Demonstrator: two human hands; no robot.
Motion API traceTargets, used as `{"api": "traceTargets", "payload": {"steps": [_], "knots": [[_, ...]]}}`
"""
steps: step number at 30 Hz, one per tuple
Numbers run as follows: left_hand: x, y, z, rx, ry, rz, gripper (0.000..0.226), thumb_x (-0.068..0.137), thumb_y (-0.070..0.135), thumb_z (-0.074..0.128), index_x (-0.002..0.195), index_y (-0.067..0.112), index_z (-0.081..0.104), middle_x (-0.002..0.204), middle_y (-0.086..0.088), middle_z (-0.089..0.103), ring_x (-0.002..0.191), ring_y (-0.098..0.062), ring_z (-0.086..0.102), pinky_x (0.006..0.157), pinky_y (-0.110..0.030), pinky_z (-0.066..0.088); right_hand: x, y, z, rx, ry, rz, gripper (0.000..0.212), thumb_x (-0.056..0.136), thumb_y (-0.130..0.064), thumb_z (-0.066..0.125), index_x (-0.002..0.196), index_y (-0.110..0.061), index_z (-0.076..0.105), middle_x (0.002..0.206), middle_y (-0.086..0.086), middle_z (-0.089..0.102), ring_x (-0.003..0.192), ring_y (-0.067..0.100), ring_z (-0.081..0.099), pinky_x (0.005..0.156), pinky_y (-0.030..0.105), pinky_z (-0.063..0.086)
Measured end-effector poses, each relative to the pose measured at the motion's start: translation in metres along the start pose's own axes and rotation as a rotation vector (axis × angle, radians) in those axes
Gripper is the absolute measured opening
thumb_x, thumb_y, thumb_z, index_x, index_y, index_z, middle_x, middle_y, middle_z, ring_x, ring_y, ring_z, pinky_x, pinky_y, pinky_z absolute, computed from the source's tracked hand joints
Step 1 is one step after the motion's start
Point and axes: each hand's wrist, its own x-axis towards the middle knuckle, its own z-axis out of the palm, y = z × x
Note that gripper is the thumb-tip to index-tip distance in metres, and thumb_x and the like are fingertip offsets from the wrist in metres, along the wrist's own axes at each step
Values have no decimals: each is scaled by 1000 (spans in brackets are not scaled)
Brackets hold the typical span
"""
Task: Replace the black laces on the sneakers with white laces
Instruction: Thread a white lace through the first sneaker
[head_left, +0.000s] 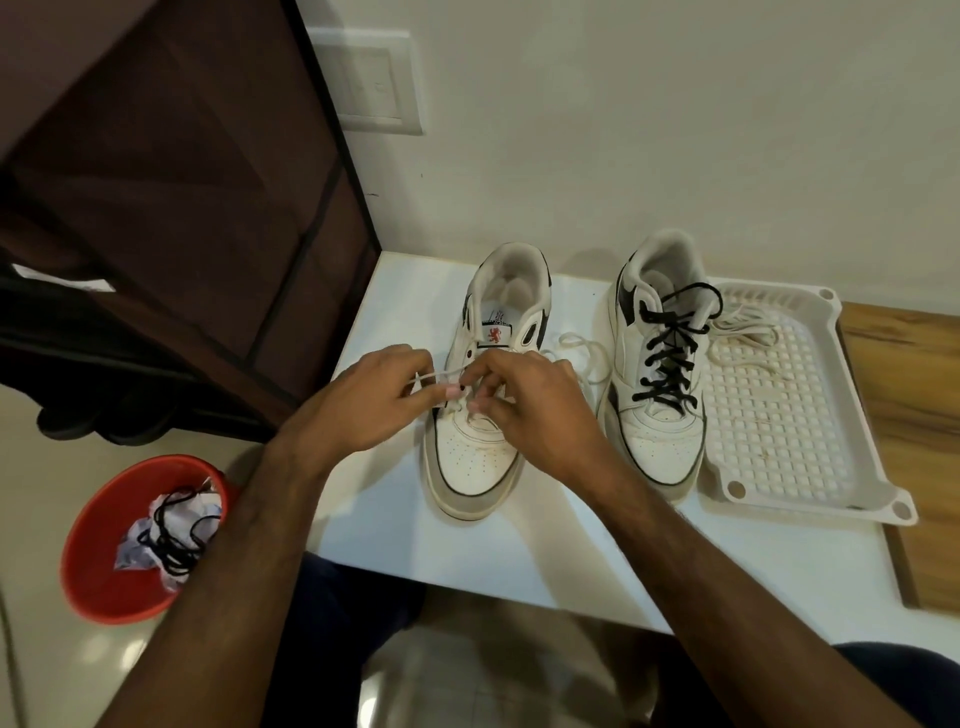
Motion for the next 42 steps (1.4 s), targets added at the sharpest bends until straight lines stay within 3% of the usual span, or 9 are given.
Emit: {"api": "traceTargets", "payload": {"steps": [6, 12, 15, 17, 20, 25, 29, 37, 42], "knots": [[0, -6, 3, -284, -48, 83, 27, 97, 34, 66, 76, 18, 72, 83, 1, 62, 80, -15, 59, 77, -32, 45, -3, -5, -2, -61, 65, -79, 17, 91, -17, 73, 104, -21, 62, 91, -10, 61, 81, 10, 59, 68, 41, 53], [-2, -7, 0, -540, -47, 28, 29, 101, 22, 61, 80, 2, 63, 94, 2, 77, 95, -7, 71, 88, -23, 52, -3, -10, -25, -197, 16, 38, 20, 90, -42, 72, 104, -32, 62, 81, -17, 61, 79, 4, 60, 66, 29, 47], [-5, -3, -5, -676, 15, 79, 30, 104, 15, 53, 81, -4, 58, 102, -4, 78, 89, -8, 69, 76, -14, 48, -6, -8, -27, -113, -92, 139, 28, 88, -50, 72, 112, -40, 62, 80, -15, 66, 82, 4, 62, 66, 28, 45], [-5, 1, -8, -730, 83, 134, 30, 103, 15, 52, 83, -6, 60, 100, -8, 78, 80, -10, 66, 71, -19, 47, -9, -10, -20, -142, -95, 127, 38, 88, -54, 70, 123, -43, 59, 94, -16, 64, 93, 7, 63, 71, 29, 45], [-6, 3, -11, -934, 112, 197, 30, 103, 22, 56, 75, 14, 63, 98, -16, 74, 75, -24, 68, 70, -32, 53, -11, -14, -4, -254, -20, 70, 46, 89, -58, 65, 129, -36, 57, 113, -11, 64, 102, 15, 64, 80, 34, 46], [-8, 7, -11, -908, 57, 284, 23, 95, 28, 60, 79, 13, 68, 86, -27, 56, 64, -20, 59, 60, -32, 49, -8, -21, 16, -190, 143, 8, 43, 90, -46, 68, 124, -29, 48, 110, -8, 61, 97, 19, 61, 85, 39, 37], [-10, 4, -14, -912, 80, 310, 24, 94, 27, 61, 74, 17, 70, 82, -34, 54, 54, -20, 49, 53, -28, 43, -4, -19, 30, -82, 161, 60, 29, 95, -46, 63, 121, -33, 62, 104, -9, 53, 96, 13, 56, 83, 37, 34], [-12, 1, -21, -1102, 252, 294, 28, 94, 27, 60, 66, 20, 61, 69, -1, 59, 42, -6, 37, 49, -22, 37, -2, -17, 38, -175, 198, 81, 10, 93, -36, 69, 99, -30, 67, 96, -9, 57, 86, 16, 61, 81, 39, 37], [-24, -2, -58, -1402, 376, 499, 31, 96, 39, 64, 70, 23, 57, 71, 8, 56, 43, -1, 33, 48, -19, 35, -2, -16, 35, -268, 185, 57, 15, 88, -33, 77, 99, -26, 71, 94, -8, 63, 88, 20, 63, 78, 38, 35]]}}
